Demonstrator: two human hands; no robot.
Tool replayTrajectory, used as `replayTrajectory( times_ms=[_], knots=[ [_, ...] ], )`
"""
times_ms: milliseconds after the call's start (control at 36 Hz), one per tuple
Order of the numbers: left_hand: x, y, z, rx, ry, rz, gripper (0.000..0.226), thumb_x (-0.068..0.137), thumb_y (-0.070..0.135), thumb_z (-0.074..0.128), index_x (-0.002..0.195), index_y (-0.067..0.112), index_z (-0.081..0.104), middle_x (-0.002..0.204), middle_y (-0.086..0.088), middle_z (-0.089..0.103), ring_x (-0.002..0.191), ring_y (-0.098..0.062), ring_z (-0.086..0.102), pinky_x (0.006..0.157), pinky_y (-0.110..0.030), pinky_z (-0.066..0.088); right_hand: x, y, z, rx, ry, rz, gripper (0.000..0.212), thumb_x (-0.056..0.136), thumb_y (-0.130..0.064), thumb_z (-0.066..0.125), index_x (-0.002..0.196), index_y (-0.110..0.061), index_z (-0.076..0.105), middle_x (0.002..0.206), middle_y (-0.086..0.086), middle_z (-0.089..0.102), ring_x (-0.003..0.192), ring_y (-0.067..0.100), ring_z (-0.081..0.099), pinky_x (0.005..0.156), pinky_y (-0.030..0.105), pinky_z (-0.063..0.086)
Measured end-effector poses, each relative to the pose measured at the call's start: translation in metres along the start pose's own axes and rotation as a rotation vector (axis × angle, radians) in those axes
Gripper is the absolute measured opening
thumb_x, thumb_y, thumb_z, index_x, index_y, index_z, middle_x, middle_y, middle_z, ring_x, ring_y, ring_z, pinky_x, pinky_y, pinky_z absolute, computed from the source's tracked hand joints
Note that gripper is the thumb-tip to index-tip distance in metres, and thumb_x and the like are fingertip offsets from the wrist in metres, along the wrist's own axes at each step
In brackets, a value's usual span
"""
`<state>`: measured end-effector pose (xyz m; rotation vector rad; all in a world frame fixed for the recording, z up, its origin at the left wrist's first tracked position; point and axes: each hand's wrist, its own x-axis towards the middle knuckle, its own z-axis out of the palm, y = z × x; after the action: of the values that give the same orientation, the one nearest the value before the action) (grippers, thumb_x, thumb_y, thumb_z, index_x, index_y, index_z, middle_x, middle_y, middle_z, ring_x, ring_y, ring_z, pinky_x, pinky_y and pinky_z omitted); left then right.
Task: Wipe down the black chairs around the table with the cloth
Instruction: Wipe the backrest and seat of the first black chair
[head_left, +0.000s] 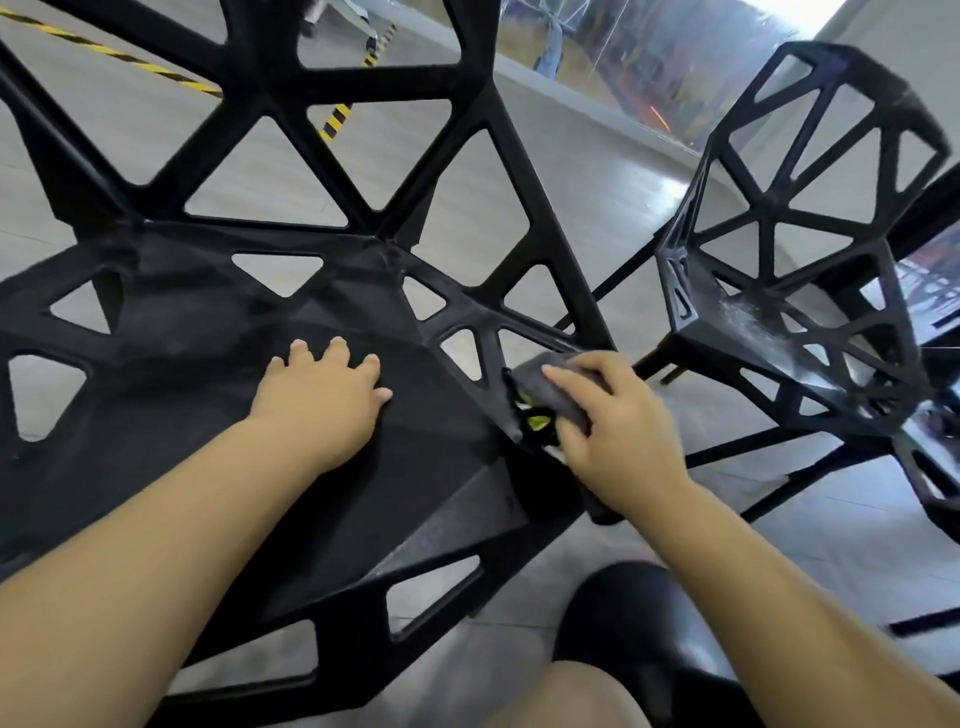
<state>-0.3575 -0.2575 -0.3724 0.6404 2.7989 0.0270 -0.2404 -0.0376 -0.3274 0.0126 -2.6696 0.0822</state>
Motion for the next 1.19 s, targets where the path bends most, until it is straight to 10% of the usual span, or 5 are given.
replayTrajectory(
  times_ms=[250,694,1194],
  knots=[
    [-0.004,0.017,-0.008,-0.046,0.012,0.099,0.049,0.097,0.054,0.026,0.131,0.023,0.043,0.127,-0.002,0.043,0.125,-0.039,0.036,0.09,-0.041,0.042,-0.046,0.006,0.01,0.073,0.176,0.019,0.034,0.077,-0.012,0.057,0.107,-0.003,0.071,0.109,0.013,0.061,0.097,0.024,0.059,0.086,0.022,0.046],
    [-0.004,0.017,-0.002,-0.007,0.124,0.15,0.052,0.095,0.056,0.023,0.13,0.024,0.044,0.126,0.0,0.046,0.109,-0.028,0.046,0.089,-0.037,0.046,0.109,0.037,0.016,-0.202,0.181,-0.293,0.033,0.076,-0.011,0.053,0.104,-0.006,0.07,0.106,0.021,0.062,0.076,0.041,0.058,0.059,0.036,0.046],
    [-0.006,0.014,-0.002,-0.007,0.115,0.167,0.054,0.095,0.057,0.021,0.133,0.025,0.041,0.129,0.0,0.043,0.113,-0.028,0.045,0.087,-0.035,0.041,0.022,0.027,-0.005,-0.12,0.066,0.04,0.03,0.072,-0.016,0.058,0.098,-0.012,0.073,0.102,0.01,0.062,0.077,0.034,0.062,0.061,0.033,0.05]
  ],
)
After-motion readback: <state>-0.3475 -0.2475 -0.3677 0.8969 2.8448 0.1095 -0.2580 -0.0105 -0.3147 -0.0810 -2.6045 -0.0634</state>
